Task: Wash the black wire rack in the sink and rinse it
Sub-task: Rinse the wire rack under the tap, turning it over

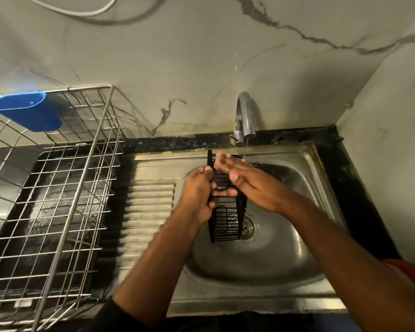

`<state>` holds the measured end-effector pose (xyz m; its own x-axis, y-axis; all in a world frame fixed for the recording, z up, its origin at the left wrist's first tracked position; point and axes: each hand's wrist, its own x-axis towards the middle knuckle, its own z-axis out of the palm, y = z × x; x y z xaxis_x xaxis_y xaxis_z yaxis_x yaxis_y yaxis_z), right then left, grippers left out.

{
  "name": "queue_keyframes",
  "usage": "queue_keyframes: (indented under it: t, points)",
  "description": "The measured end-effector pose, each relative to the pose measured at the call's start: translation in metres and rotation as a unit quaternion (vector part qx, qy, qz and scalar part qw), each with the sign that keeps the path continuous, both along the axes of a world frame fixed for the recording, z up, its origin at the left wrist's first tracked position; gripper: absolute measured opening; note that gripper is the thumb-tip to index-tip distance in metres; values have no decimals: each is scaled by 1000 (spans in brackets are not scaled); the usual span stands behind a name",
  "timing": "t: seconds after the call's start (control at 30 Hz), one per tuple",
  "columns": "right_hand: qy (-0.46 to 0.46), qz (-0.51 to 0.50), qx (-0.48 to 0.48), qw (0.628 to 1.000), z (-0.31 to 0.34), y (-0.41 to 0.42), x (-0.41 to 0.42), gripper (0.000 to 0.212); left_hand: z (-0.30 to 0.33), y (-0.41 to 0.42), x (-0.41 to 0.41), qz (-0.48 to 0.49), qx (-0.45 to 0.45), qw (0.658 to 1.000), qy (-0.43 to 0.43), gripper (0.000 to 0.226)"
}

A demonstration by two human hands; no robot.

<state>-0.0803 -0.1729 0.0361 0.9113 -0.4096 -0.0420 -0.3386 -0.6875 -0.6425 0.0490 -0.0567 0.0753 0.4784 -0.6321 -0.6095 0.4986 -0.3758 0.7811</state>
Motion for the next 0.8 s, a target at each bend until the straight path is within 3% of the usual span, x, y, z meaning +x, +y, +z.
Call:
queue_keyframes:
  t: [0.07, 0.13, 0.27, 0.37, 0.43, 0.57, 0.7, 0.8]
  points:
    - [29, -18, -41, 999, -8, -5, 2, 63, 0, 2, 3, 16, -1, 1000, -2, 30]
    - [15, -123, -13, 992, -9, -16, 3, 67, 0, 4, 2, 23, -1, 1000, -3, 32]
    - [-151, -223, 49, 962, 0, -18, 17, 26, -3, 8, -1, 21, -7, 1000, -2, 33]
    - [-198, -298, 170, 918, 6, -19, 29, 11, -2, 8, -4, 12, -9, 1000, 0, 30]
    - [-187, -290, 192, 919, 10, -21, 31, 5, -1, 8, -5, 5, -10, 1000, -2, 30]
    - [-197, -334, 199, 900, 18, -25, 22, 12, -1, 7, -8, 1, -9, 1000, -4, 32]
    - [-137, -374, 158, 903, 12, -13, 5, 35, -2, 5, -11, 3, -17, 1000, 2, 33]
    - [-149, -413, 210, 874, 3, 0, -2, 50, -3, 2, -14, 11, -28, 999, 18, 31]
